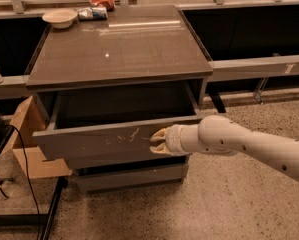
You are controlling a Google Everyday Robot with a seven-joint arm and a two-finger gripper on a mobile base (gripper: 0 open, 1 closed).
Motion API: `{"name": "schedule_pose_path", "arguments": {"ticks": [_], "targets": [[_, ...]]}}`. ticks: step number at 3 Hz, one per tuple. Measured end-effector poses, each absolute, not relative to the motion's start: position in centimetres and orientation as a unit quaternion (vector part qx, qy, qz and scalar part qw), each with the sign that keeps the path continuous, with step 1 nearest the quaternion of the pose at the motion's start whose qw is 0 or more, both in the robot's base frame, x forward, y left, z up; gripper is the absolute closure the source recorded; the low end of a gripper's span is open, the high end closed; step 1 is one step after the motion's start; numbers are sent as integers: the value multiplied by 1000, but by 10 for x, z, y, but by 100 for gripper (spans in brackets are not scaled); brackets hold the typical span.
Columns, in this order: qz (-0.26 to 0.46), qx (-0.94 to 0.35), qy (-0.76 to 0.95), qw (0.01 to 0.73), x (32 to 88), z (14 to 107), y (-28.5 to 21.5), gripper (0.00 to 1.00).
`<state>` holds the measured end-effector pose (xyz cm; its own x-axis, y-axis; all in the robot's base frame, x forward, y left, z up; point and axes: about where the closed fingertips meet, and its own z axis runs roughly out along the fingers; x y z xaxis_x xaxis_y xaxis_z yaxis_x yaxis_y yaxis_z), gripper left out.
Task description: Close top drawer
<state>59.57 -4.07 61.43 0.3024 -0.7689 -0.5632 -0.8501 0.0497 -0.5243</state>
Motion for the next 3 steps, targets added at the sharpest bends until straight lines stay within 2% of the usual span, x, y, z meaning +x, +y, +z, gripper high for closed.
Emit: {"name": "schedule_pose_path", "arguments": {"ticks": [1, 2, 3], "targets": [[48, -688, 589, 422, 596, 614, -41, 0], [48, -688, 589, 422, 596, 614, -41, 0], [48, -688, 589, 422, 596, 614, -41, 18]]}}
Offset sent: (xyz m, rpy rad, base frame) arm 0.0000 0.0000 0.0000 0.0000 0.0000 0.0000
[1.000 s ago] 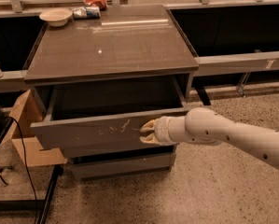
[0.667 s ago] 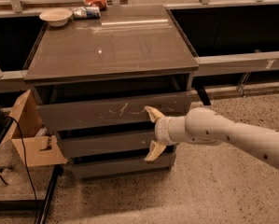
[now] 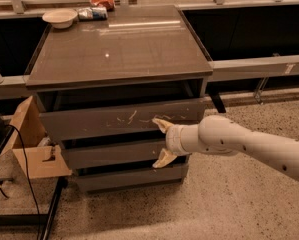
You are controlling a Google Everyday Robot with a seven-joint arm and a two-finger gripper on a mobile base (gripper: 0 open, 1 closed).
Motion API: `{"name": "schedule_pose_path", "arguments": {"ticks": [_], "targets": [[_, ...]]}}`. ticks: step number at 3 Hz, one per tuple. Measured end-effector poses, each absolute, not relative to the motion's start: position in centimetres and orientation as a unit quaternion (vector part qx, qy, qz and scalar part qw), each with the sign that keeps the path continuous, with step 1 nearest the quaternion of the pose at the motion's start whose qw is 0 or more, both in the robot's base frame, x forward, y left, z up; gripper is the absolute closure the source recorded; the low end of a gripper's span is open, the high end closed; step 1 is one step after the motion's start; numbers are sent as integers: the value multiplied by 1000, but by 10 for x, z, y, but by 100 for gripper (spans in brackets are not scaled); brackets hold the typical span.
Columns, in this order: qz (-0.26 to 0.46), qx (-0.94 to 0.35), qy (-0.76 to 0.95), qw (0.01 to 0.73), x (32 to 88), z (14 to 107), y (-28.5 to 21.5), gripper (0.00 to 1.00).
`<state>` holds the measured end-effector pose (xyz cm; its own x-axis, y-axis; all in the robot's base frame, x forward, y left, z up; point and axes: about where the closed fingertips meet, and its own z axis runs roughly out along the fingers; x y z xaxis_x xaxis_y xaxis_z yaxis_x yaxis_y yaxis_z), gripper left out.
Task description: Close top drawer
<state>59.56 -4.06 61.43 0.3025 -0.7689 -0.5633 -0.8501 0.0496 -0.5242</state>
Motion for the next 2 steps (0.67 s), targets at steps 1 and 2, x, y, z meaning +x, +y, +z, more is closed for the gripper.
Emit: {"name": "schedule_pose_path", "arguments": {"ticks": [1, 2], "targets": [[43, -689, 583, 429, 599, 617, -37, 43], [34, -689, 577, 439, 608, 619, -32, 74]]}}
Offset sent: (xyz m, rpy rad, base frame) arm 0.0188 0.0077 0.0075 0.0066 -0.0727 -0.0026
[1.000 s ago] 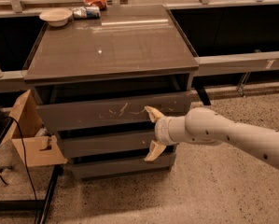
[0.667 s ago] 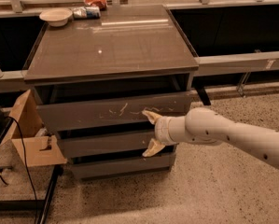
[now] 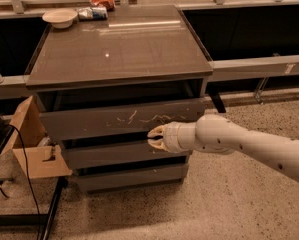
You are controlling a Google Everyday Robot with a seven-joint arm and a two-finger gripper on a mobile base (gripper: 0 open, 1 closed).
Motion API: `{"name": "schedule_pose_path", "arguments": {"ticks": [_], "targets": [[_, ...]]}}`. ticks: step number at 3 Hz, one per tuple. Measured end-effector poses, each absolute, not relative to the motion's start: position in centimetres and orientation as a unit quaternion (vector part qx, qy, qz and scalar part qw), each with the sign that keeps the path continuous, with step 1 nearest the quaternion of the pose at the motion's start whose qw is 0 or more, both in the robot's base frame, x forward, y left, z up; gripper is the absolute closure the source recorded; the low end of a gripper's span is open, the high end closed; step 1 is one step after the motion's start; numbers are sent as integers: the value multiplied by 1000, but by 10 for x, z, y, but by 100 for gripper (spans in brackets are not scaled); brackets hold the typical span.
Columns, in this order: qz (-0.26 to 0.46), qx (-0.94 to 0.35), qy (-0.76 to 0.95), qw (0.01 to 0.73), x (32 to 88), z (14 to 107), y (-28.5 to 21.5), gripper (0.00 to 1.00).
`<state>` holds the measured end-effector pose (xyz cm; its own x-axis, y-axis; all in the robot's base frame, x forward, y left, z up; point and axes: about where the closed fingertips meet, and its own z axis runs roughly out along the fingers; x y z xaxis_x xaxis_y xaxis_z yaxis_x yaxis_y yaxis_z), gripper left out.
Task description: Close top drawer
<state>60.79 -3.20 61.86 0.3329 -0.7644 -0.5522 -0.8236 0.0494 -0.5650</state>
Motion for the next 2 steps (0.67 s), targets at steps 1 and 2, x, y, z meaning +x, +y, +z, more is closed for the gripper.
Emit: {"name": "schedule_pose_path", "arguments": {"ticks": [1, 2], "targets": [[26, -688, 572, 445, 616, 620, -28, 97], [-4, -682, 569, 459, 629, 621, -23, 100]]}}
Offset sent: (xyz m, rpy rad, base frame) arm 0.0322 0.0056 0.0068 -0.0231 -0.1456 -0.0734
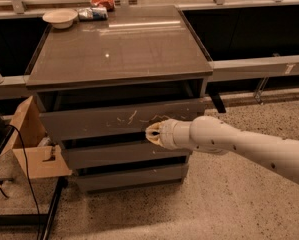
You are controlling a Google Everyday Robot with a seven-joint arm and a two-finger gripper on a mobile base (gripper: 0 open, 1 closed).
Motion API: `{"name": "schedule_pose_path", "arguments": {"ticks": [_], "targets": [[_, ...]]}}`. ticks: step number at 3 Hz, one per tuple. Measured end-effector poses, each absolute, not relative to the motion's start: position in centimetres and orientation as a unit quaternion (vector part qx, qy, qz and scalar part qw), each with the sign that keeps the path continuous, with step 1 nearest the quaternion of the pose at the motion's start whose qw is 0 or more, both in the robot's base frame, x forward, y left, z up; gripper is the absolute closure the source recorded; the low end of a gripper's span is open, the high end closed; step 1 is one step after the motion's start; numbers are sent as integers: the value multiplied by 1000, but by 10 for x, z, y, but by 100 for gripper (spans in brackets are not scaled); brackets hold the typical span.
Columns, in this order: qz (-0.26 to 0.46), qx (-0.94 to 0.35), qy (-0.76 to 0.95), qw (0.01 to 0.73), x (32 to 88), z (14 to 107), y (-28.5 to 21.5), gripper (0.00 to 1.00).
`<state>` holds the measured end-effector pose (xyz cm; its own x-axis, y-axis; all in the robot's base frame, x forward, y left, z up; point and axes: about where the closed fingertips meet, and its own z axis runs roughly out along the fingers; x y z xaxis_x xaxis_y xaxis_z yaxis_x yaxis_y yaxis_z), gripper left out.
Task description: Close top drawer
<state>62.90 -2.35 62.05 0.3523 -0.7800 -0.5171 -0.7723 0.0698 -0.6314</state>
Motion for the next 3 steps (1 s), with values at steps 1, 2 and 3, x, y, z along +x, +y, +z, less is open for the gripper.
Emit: {"name": "schedule_pose_path", "arguments": {"ticks": [1, 2, 3], "targets": [[-20, -675, 568, 470, 641, 619, -20, 100], [-25, -672, 566, 477, 654, 616, -12, 100], [-28, -670, 562, 484, 665, 614, -3, 100]]}}
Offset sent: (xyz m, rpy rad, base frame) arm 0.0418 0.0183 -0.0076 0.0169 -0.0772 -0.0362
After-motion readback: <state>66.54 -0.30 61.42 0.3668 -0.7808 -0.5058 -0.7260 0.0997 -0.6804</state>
